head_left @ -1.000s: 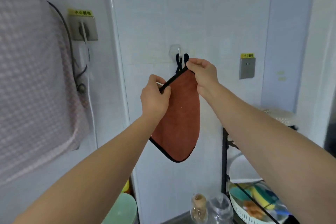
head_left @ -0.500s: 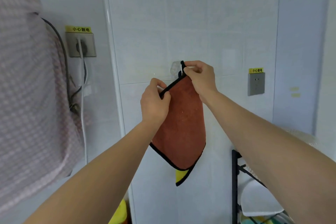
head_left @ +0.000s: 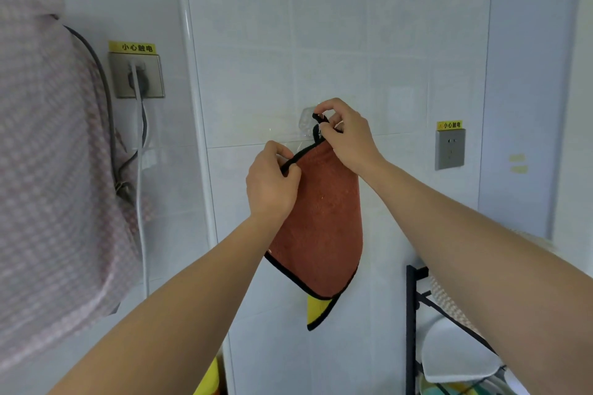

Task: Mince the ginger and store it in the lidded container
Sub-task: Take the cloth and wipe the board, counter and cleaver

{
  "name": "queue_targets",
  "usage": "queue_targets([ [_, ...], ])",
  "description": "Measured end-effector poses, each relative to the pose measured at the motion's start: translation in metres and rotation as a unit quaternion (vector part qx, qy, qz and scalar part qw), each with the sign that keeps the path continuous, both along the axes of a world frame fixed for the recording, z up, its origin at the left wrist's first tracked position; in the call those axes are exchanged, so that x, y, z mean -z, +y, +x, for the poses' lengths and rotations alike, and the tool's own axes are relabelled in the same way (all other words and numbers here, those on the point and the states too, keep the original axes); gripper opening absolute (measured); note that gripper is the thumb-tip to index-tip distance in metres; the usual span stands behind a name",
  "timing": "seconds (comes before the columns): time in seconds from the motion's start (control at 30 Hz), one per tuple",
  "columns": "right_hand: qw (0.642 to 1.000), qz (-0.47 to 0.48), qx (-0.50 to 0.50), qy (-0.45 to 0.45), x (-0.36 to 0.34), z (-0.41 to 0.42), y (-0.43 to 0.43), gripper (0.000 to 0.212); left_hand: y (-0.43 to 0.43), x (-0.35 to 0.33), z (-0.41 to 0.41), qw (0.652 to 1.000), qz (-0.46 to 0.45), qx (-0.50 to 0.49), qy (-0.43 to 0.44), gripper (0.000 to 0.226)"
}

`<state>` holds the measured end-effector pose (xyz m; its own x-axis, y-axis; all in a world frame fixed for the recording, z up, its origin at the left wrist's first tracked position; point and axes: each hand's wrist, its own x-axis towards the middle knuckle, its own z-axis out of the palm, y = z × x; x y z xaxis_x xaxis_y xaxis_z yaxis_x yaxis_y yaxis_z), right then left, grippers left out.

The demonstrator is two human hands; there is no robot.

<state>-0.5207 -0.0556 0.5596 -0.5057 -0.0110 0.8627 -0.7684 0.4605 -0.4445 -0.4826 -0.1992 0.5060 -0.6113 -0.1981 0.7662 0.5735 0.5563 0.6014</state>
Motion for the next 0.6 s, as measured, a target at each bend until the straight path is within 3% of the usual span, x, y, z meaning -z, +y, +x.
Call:
queue_targets([
  [0.1, 0.999, 0.031, 0.001, -0.02, 0.005, 0.0, 0.001, 0.038, 0.0, 0.004, -0.001, 1.0, -0.011, -0.013, -0.011, 0.017],
  [0.37, 0.994, -0.078, -0.006, -0.071, 0.039, -0.004, -0.01, 0.033, -0.007, 0.026, 0.001, 0.997, -0.06, -0.031, -0.042, 0.017],
  [0.6, 0.96, -0.111, -0.023, -0.255, 0.105, 0.016, -0.008, 0.043, -0.011, 0.064, 0.011, 0.969, -0.183, -0.016, -0.168, 0.018],
])
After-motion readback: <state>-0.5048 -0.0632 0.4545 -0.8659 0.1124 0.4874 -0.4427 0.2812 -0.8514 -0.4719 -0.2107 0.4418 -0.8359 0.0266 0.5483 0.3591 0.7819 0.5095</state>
